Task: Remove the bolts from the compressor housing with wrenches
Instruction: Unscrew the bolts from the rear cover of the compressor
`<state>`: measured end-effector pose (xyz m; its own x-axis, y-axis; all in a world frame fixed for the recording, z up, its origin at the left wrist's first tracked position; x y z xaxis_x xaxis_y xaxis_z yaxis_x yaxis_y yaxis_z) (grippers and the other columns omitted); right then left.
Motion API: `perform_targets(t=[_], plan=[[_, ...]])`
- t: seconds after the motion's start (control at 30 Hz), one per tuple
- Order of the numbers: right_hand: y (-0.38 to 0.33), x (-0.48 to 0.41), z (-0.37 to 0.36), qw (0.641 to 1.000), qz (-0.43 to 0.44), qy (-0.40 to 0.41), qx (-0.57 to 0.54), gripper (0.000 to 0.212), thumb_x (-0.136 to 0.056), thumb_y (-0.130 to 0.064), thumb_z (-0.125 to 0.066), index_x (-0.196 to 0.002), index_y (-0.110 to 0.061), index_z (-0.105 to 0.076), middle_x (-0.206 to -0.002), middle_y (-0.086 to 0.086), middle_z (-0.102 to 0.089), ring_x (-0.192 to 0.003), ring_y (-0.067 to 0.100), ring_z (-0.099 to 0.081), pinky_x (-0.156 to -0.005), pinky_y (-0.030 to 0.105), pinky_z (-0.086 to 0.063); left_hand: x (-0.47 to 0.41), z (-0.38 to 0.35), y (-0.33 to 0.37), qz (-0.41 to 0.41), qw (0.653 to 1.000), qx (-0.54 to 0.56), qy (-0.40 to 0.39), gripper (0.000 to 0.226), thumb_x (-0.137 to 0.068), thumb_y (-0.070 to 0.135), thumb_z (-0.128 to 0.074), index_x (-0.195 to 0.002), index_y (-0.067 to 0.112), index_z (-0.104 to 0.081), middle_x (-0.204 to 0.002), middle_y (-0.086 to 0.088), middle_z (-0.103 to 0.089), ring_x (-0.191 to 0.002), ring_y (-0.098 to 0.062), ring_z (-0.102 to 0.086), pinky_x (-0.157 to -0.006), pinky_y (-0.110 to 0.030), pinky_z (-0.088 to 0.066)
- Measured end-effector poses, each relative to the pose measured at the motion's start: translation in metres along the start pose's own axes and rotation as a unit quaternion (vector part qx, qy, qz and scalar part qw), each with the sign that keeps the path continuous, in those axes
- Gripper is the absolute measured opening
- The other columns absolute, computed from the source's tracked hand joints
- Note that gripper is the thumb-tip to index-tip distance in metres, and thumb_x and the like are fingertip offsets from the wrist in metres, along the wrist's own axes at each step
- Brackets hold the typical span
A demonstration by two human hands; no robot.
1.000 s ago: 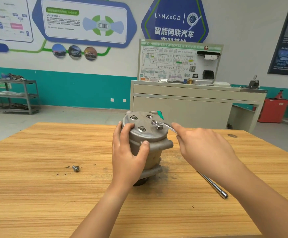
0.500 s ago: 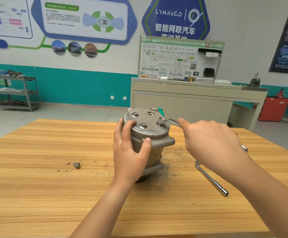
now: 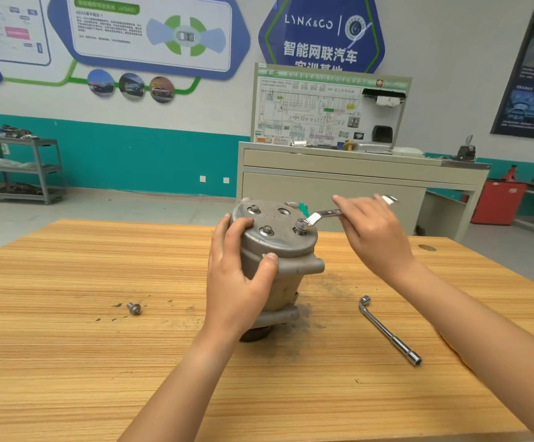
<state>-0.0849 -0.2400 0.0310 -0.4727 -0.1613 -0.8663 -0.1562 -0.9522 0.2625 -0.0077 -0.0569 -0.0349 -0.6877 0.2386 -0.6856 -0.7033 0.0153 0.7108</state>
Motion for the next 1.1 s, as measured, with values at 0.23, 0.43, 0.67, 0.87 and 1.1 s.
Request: perform_targets(t=[0.23,0.43,0.67,0.87,1.1], plan=[[-0.033,-0.080,-0.043,0.978,0.202,-0.007,-0.056,0.023,-0.075,-0.003,-0.070,-0.098,0.000,-0.071,-0.101,0.012,-0.070,-0.093,0.033,-0.066,-0.075,0.044,-0.055,-0.005,0.001,-0.001,0.001,1.000,-0.010,-0.013,0.043,-0.064,0.056,-0.042,-0.106,0.050,-0.038,-0.146,0.005,-0.031,-0.118,0.028,-0.015,-0.092,0.003,-0.016],[-0.029,-0.082,-0.025,0.993,0.082,0.062,-0.057,0.017,-0.081,0.002,-0.061,-0.097,0.006,-0.067,-0.095,0.019,-0.069,-0.088,0.034,-0.066,-0.080,0.041,-0.052,-0.001,0.009,-0.001,0.012,1.000,0.004,-0.009,0.043,-0.065,0.052,-0.043,-0.107,0.048,-0.040,-0.145,-0.001,-0.034,-0.129,0.003,-0.026,-0.090,0.007,-0.016],[-0.031,-0.028,0.047,0.986,-0.127,-0.093,-0.048,0.026,-0.097,-0.015,-0.037,-0.120,-0.005,-0.045,-0.051,0.000,-0.038,-0.047,0.030,-0.040,-0.047,0.033,-0.026,0.010,0.003,0.007,0.025,0.999,-0.011,0.026,0.051,-0.068,0.054,-0.047,-0.117,0.045,-0.040,-0.149,0.003,-0.023,-0.136,-0.011,-0.024,-0.109,-0.039,-0.031],[-0.047,0.004,0.069,0.928,-0.087,-0.328,0.152,0.054,-0.094,-0.014,-0.037,-0.142,-0.024,-0.015,-0.056,-0.005,-0.027,-0.063,0.024,-0.038,-0.043,0.030,-0.020,0.014,-0.001,0.010,0.040,0.997,-0.029,0.065,0.070,-0.065,0.058,-0.042,-0.128,0.026,-0.044,-0.149,0.002,-0.021,-0.138,-0.018,-0.024,-0.106,-0.051,-0.033],[-0.061,-0.008,0.065,0.906,-0.060,-0.371,0.195,0.041,-0.086,-0.003,-0.038,-0.126,-0.012,-0.035,-0.058,-0.003,-0.032,-0.050,0.019,-0.033,-0.040,0.027,-0.017,0.013,-0.005,0.011,0.032,0.997,-0.039,0.066,0.072,-0.066,0.058,-0.041,-0.129,0.024,-0.045,-0.150,-0.001,-0.022,-0.138,-0.020,-0.025,-0.107,-0.049,-0.031]])
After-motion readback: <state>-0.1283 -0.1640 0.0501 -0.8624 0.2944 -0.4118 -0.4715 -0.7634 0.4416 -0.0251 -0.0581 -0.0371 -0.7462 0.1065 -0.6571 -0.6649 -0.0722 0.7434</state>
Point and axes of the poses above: each hand's wrist, its own x-axis away from the middle knuckle, its own z-axis out of the back of the hand, y = z × x, the point moved 3 cm from there along -x, towards the middle knuckle
